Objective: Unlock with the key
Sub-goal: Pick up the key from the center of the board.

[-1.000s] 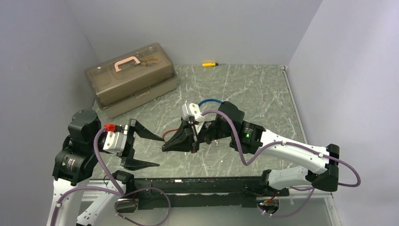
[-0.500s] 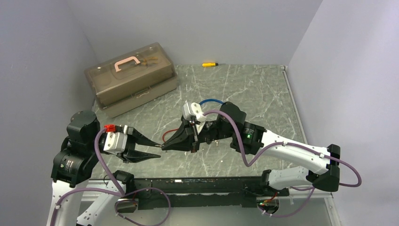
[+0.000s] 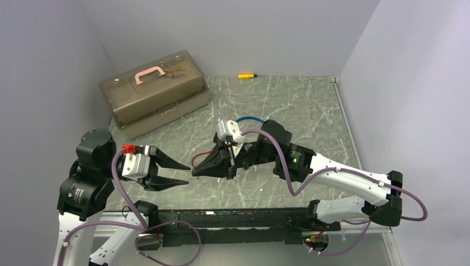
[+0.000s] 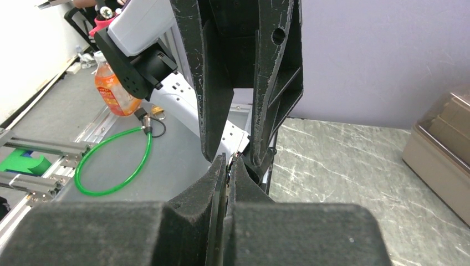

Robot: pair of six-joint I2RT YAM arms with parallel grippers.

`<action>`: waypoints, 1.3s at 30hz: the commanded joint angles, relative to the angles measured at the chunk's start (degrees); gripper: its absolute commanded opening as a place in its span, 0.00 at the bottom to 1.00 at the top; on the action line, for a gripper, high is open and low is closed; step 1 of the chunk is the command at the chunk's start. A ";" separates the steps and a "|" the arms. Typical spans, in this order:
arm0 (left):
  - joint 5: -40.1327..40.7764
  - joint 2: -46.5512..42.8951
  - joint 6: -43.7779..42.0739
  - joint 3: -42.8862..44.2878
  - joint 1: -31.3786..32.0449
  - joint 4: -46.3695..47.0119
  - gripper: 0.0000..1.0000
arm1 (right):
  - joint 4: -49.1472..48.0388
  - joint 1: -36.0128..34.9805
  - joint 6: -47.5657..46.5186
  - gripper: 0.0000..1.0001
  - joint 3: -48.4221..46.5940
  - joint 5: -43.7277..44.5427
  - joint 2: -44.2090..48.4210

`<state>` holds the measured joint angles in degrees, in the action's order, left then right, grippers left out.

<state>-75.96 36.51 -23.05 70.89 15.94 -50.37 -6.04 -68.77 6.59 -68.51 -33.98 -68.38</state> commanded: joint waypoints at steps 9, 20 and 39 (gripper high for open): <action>3.35 1.25 3.04 1.62 -0.11 3.64 0.33 | -0.73 -0.02 0.53 0.00 0.48 -0.39 0.81; 5.39 1.22 2.25 0.91 -0.10 2.85 0.00 | -0.50 -0.07 0.54 0.00 0.42 0.27 0.88; 10.33 4.33 -0.39 2.70 -0.05 -3.34 0.00 | 14.53 0.83 -4.43 0.57 -9.63 6.28 -1.61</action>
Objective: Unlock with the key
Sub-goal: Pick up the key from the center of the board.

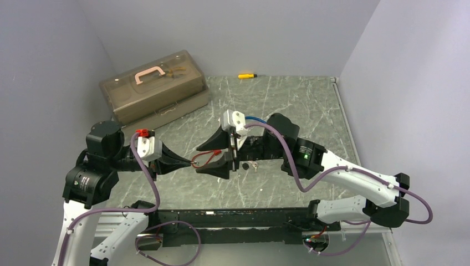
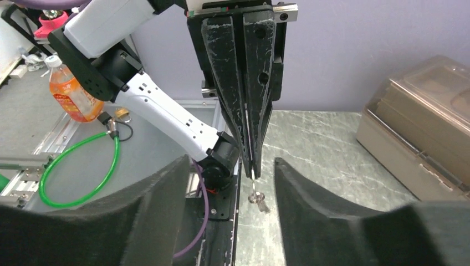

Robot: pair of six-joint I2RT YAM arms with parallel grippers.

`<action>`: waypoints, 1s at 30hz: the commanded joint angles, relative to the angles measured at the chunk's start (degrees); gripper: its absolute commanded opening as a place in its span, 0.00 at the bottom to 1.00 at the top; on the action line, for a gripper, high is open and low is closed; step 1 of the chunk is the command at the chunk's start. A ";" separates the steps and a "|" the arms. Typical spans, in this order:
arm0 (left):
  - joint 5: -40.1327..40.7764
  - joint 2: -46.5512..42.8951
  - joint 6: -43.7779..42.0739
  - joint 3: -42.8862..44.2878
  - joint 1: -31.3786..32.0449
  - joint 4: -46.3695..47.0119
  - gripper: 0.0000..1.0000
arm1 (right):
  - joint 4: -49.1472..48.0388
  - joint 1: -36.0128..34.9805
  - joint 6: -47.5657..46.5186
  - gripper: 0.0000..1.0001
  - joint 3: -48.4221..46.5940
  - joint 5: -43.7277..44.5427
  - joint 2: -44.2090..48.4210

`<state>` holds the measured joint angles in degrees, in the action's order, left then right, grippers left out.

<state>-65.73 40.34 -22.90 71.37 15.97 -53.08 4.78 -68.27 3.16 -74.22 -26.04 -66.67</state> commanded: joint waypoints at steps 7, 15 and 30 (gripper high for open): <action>0.14 0.32 -1.31 2.98 -0.06 -2.32 0.00 | 3.90 0.93 -2.24 0.31 -3.69 -1.97 -4.59; -0.08 0.88 0.22 3.44 -0.11 -2.36 0.00 | 5.11 0.96 -4.66 0.15 -4.01 -2.62 -5.28; -1.32 0.94 1.31 3.62 -0.10 -1.98 0.00 | 4.54 0.96 -5.27 0.00 -2.85 0.45 -5.62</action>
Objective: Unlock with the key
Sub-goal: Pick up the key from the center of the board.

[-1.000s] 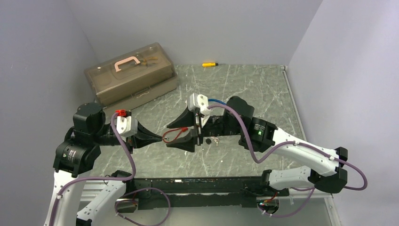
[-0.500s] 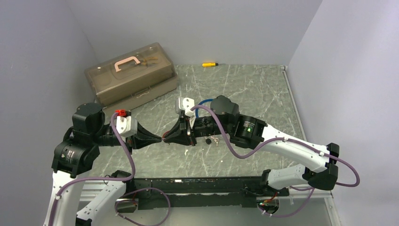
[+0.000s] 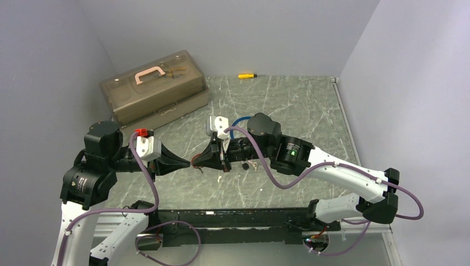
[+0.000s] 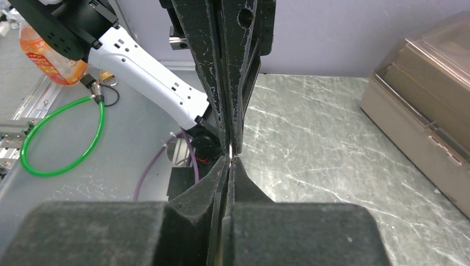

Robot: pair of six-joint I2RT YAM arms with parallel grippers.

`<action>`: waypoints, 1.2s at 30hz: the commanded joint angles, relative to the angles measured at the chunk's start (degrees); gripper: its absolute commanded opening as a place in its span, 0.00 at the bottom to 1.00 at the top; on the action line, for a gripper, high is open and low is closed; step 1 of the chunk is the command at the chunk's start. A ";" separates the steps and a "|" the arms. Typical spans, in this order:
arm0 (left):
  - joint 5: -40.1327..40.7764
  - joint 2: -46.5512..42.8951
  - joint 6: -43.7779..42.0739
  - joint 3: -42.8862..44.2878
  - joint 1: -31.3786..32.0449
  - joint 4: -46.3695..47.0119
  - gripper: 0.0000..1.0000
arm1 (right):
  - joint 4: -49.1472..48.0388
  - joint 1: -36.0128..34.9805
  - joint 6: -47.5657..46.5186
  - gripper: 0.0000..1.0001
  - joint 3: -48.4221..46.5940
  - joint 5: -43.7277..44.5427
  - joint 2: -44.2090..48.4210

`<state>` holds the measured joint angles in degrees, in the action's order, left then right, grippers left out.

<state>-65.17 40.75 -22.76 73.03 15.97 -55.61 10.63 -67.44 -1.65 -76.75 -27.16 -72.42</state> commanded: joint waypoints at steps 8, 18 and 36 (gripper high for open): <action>-2.11 0.84 1.89 2.67 -0.08 1.18 0.00 | 2.73 0.17 -1.16 0.00 -1.18 2.79 -1.30; 1.83 1.96 3.56 2.24 -0.08 0.95 0.62 | 0.07 4.99 9.77 0.00 3.21 -3.49 1.30; 32.48 26.59 -2.83 -13.46 0.80 15.65 0.81 | 0.53 8.99 20.06 0.00 26.38 10.55 22.35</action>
<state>-40.36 60.90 -24.58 60.47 15.94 -48.71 12.73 -58.67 15.33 -52.27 -21.28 -53.98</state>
